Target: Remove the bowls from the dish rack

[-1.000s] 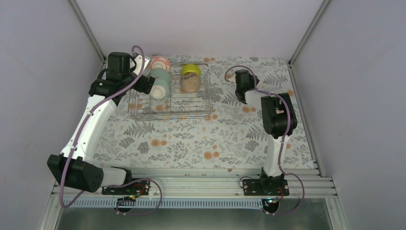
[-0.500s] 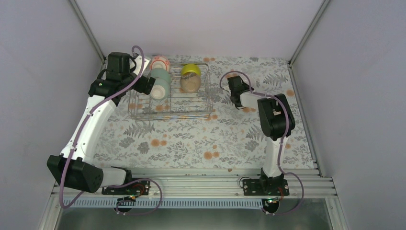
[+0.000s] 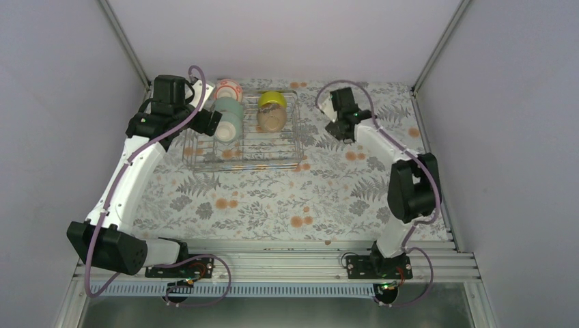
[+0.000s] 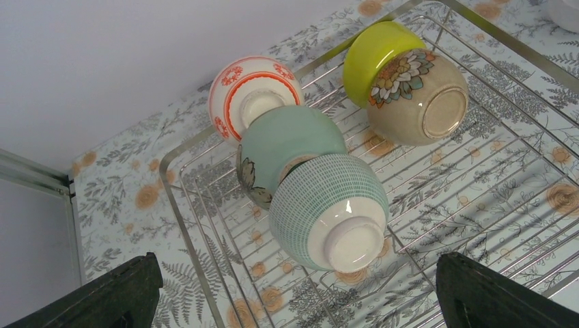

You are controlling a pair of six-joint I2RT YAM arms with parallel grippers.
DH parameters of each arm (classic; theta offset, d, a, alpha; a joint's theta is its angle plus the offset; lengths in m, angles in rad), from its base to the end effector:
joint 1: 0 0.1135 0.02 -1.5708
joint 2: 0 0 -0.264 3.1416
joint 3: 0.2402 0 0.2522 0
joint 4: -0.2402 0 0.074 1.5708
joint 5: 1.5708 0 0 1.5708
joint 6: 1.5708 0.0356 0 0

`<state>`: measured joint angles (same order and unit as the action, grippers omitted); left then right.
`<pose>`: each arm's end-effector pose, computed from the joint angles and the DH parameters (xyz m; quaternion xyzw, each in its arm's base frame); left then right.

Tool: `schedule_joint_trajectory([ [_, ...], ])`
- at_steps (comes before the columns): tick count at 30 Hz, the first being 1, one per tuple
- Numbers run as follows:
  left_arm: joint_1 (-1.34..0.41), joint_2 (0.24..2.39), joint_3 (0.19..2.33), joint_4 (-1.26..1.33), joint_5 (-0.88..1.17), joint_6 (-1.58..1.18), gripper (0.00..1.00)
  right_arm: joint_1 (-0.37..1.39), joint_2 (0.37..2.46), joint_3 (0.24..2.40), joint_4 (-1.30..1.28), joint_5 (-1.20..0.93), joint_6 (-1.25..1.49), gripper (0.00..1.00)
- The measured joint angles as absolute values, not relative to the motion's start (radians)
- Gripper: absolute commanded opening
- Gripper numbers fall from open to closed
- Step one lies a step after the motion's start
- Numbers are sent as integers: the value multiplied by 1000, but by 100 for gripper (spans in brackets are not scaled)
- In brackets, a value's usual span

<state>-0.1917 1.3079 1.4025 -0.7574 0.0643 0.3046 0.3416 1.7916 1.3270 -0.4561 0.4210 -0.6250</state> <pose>0.2704 -0.0548 0.3839 0.2343 0.8673 -0.0041 0.4393 0.3706 0.1163 0.2302 -0.3716 0.8516 -0.2401 0.2812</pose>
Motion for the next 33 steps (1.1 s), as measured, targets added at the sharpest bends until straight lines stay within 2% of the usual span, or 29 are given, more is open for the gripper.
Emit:
schedule_joint_trajectory([
  [8,-191,1311,1402,-757,65,306,100,349,1827,1819,-722,-30,-554,84],
  [12,-192,1314,1402,-757,62,315,100,381,1963,2061,-842,-247,-549,85],
  [17,-192,1309,1400,-756,56,332,100,435,2210,2324,-949,-389,-550,87],
  [23,-191,1268,1360,-744,45,348,100,464,2376,2380,-971,-435,-535,91],
  [33,-191,1263,1336,-734,33,353,100,457,2412,2380,-943,-443,-522,90],
])
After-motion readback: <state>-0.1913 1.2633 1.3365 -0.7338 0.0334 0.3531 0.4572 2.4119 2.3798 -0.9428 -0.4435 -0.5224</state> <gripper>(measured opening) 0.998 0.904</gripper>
